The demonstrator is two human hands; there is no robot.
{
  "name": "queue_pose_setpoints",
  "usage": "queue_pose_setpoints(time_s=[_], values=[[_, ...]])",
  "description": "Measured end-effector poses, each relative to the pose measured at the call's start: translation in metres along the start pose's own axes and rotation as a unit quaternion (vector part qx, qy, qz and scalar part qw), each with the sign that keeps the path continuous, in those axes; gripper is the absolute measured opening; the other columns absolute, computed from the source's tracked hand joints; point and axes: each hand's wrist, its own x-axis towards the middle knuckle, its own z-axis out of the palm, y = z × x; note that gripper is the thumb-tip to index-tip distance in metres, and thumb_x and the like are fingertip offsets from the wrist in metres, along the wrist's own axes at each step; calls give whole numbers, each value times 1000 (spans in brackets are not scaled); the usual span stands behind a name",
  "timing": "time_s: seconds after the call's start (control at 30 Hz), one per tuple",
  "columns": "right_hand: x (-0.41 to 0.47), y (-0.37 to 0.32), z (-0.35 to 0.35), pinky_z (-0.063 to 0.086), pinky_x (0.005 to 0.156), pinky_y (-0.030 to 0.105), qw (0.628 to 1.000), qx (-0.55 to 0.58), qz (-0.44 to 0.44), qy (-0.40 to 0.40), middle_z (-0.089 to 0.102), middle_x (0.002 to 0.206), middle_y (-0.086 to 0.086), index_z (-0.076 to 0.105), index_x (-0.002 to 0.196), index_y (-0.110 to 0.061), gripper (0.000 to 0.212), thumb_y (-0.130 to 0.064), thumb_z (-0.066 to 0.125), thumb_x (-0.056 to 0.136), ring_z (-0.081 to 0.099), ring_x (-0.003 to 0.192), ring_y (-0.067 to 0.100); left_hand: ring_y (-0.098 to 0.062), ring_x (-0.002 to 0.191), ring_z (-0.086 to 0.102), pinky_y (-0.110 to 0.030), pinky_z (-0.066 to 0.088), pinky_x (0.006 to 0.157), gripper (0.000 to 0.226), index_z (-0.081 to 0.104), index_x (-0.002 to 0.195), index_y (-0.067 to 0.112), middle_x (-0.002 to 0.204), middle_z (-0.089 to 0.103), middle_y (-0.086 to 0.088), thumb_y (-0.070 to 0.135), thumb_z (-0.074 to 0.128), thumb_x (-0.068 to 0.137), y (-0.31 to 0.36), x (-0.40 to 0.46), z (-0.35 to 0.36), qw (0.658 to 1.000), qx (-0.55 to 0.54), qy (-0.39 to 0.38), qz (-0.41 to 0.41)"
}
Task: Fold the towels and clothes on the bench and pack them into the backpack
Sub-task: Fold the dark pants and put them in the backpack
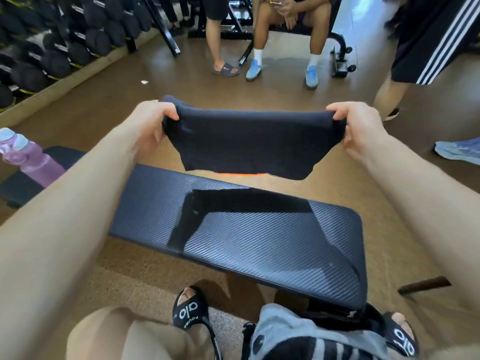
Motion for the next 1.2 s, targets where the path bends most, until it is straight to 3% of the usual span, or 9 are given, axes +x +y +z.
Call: queue_pose_setpoints(time_s=[0.1, 0.17, 0.33, 0.5, 0.67, 0.77, 0.87, 1.0, 1.2], values=[[-26, 26, -29, 43, 74, 29, 999, -28, -16, 7, 70, 88, -10, 78, 63, -24, 33, -10, 49, 53, 58, 95, 19, -21, 90, 64, -28, 48, 78, 41, 66, 101, 7, 99, 68, -9, 1, 56, 62, -34, -16, 1, 999, 6, -35, -4], [-50, 61, -46, 41, 73, 27, 998, -55, -10, 3, 69, 82, -13, 74, 64, -21, 32, -10, 47, 52, 57, 90, 11, -24, 93, 60, -32, 42, 78, 59, 68, 110, 4, 102, 67, -9, 10, 62, 52, -75, -34, 0, 997, 43, -41, -53], [-118, 175, -85, 42, 75, 29, 984, -161, 74, -3, 68, 85, -4, 71, 74, -11, 26, 5, 51, 79, 56, 86, 16, -20, 77, 54, -30, 37, 64, 30, 66, 82, 13, 77, 66, 2, 12, 61, 52, -189, -102, -1, 968, 175, -64, -166], [-152, 218, -104, 42, 72, 33, 970, -235, 64, -10, 66, 76, -4, 70, 73, -18, 21, -7, 61, 88, 59, 82, 20, -19, 82, 55, -34, 41, 73, 40, 65, 85, 12, 86, 67, 2, 20, 62, 46, -224, -129, -13, 958, 210, -43, -193], [-160, 218, -113, 43, 74, 34, 957, -286, 46, -35, 68, 90, -4, 63, 83, -22, 8, -17, 68, 87, 62, 93, 19, -19, 107, 64, -40, 45, 102, 40, 72, 106, 17, 110, 74, 4, 33, 71, 69, -229, -136, -26, 961, 184, -56, -197], [-160, 219, -118, 38, 78, 31, 948, -311, 64, -25, 67, 109, 1, 56, 89, -23, 13, -20, 69, 88, 60, 110, 20, -18, 106, 67, -35, 48, 97, 22, 72, 105, 15, 108, 76, 4, 29, 69, 89, -232, -139, -27, 959, 204, -51, -189], [-163, 222, -122, 41, 76, 32, 938, -338, 69, -22, 66, 116, 5, 52, 89, -26, 17, -19, 67, 86, 61, 106, 25, -20, 104, 70, -36, 52, 90, 15, 70, 105, 15, 105, 76, 2, 21, 68, 91, -236, -146, -30, 950, 224, -76, -203], [-168, 219, -125, 45, 67, 34, 923, -377, 71, -33, 60, 100, 0, 47, 101, -26, 26, -22, 66, 85, 57, 79, 19, -26, 94, 68, -52, 52, 96, 41, 64, 103, 9, 105, 73, -15, 26, 76, 67, -238, -151, -35, 941, 231, -91, -230], [-149, 200, -107, 48, 81, 39, 904, -421, 69, -34, 65, 101, -2, 37, 135, -21, 68, -50, 71, 83, 61, 103, 27, -20, 98, 61, -37, 48, 83, 49, 56, 103, 17, 104, 62, 2, 59, 72, 83, -237, -135, -22, 938, 261, -42, -225]])
